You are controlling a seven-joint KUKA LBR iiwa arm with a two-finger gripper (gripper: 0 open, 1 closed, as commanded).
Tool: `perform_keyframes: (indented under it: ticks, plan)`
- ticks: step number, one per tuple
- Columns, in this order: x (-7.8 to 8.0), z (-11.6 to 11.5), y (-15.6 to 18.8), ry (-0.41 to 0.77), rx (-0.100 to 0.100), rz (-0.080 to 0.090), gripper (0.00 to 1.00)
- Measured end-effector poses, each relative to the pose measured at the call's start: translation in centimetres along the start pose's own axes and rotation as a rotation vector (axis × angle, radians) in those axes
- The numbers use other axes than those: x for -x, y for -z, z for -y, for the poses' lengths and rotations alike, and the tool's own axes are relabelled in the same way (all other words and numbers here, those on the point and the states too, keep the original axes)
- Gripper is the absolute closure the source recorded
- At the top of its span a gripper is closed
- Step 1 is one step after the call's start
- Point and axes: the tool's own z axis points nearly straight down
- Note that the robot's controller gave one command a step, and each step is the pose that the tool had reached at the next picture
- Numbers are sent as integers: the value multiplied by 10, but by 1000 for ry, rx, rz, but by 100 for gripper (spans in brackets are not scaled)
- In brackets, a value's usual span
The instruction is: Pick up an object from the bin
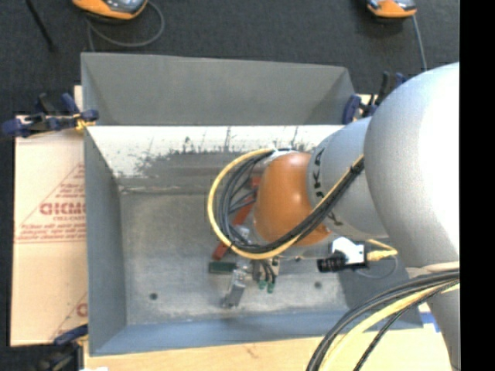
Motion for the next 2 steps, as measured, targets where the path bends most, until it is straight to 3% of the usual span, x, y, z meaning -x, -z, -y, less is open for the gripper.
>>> perform_keyframes:
  ticks: [1, 2]
  plan:
    - [0, 0, 1, 2, -1, 0, 100]
    - [4, 0, 79, 10, 3, 3, 100]
